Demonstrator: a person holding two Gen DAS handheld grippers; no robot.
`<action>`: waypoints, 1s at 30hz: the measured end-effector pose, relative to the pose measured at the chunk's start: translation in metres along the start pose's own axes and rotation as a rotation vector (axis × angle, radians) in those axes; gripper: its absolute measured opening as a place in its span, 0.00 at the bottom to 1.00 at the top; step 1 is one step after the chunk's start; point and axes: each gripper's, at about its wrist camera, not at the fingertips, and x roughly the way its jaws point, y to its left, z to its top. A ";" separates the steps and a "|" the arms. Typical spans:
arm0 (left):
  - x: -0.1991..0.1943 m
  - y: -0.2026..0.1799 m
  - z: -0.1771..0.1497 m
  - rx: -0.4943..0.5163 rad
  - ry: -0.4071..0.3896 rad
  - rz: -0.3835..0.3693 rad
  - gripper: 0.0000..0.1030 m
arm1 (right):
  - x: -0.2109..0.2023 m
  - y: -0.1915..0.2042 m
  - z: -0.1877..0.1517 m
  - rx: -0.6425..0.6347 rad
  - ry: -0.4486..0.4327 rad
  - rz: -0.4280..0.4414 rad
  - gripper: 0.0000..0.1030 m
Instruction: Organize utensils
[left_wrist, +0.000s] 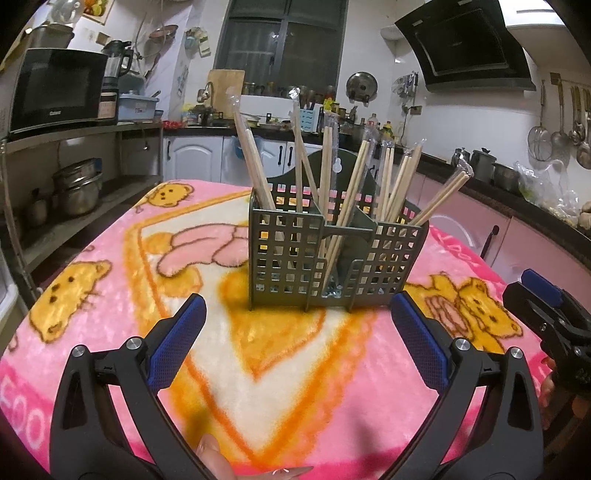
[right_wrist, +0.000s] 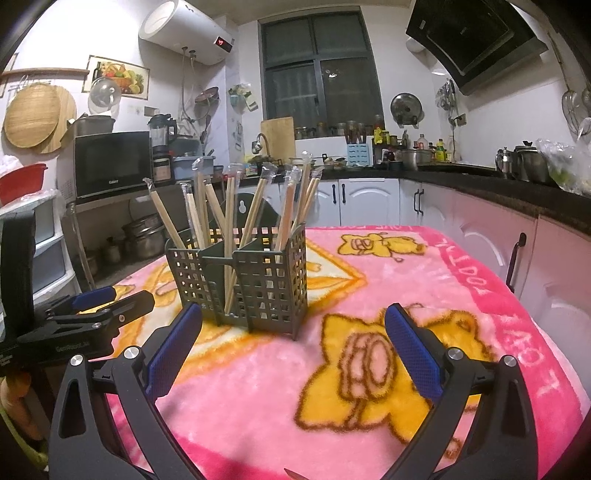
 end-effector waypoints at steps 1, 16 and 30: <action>0.000 0.000 0.000 0.000 0.001 0.001 0.90 | 0.001 0.000 0.000 -0.002 0.001 0.000 0.94; 0.000 0.000 0.000 0.001 -0.002 0.000 0.90 | 0.002 0.000 -0.001 -0.003 0.002 -0.003 0.94; 0.000 0.000 0.000 0.003 -0.003 0.000 0.90 | 0.002 0.001 -0.002 -0.005 0.009 -0.002 0.94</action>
